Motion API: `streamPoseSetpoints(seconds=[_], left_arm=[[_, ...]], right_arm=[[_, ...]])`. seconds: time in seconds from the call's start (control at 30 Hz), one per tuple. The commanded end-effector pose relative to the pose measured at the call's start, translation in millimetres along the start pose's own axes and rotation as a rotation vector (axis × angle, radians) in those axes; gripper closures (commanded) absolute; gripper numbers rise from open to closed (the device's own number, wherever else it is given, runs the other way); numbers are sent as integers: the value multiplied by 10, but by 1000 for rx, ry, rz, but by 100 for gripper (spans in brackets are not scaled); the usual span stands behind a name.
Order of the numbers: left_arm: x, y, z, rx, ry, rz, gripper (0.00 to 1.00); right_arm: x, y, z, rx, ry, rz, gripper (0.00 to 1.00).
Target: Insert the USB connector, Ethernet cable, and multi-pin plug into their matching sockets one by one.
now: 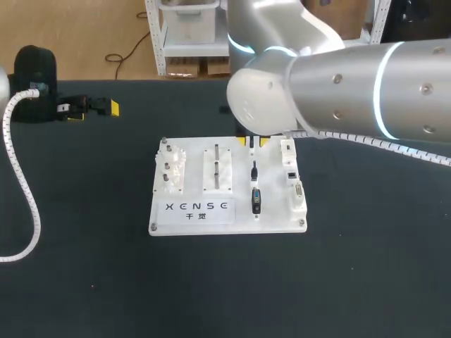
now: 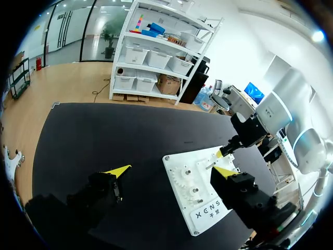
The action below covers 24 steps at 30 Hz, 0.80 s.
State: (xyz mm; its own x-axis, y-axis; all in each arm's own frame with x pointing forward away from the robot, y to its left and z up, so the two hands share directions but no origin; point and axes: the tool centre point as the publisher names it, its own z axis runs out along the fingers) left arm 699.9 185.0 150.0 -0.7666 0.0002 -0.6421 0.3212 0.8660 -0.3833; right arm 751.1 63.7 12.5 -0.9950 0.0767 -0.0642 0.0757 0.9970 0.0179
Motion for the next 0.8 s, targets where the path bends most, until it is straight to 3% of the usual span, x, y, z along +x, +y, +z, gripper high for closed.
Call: streamPoseSetpoints(seconds=[0.03,0.47,0.63,0.8], left_arm=[[0,0,0,0,0,0,0],[0,0,0,0,0,0,0],[0,0,0,0,0,0,0],[0,0,0,0,0,0,0]], right_arm=[[44,-26,9,-2,-9,2,70],[29,-16,5,-1,-16,-7,87],[29,-14,10,2,-17,-11,100],[42,-10,10,3,-22,-18,100]])
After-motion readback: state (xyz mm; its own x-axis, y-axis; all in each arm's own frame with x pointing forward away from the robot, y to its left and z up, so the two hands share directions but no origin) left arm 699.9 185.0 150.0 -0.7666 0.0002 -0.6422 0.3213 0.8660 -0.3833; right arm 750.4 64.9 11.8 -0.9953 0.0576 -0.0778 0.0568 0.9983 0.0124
